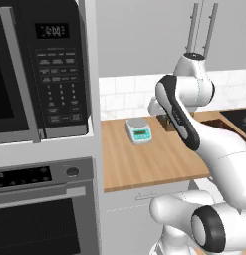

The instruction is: Place the appropriate cutting tool for cutting the potato skin on the cutting board.

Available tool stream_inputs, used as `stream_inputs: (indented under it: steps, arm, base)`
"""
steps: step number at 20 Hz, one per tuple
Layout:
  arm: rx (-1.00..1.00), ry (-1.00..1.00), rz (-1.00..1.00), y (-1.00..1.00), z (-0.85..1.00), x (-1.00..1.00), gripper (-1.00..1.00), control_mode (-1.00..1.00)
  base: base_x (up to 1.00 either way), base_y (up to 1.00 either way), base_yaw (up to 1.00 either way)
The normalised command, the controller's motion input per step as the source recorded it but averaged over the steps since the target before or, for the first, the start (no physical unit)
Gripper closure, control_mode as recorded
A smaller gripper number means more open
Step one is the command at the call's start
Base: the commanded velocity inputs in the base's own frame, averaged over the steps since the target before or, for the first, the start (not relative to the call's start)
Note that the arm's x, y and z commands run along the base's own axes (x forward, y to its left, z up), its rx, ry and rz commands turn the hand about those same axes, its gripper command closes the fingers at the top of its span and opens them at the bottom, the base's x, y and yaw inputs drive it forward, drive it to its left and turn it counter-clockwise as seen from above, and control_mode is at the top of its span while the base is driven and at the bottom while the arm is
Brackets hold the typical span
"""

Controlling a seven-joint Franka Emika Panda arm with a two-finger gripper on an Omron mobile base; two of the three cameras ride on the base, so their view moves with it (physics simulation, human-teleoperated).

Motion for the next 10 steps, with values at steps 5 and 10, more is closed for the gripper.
stream_inputs:
  steps: [5,10]
  arm:
    - [0.01,-0.02,0.00,-0.35,-0.27,-0.61,-1.00,-1.00]
    - [0.02,-0.02,0.00,-0.93,-0.46,-0.84,-1.00,-1.00]
  base:
    - [0.00,0.00,0.00]
    - [0.00,0.00,0.00]
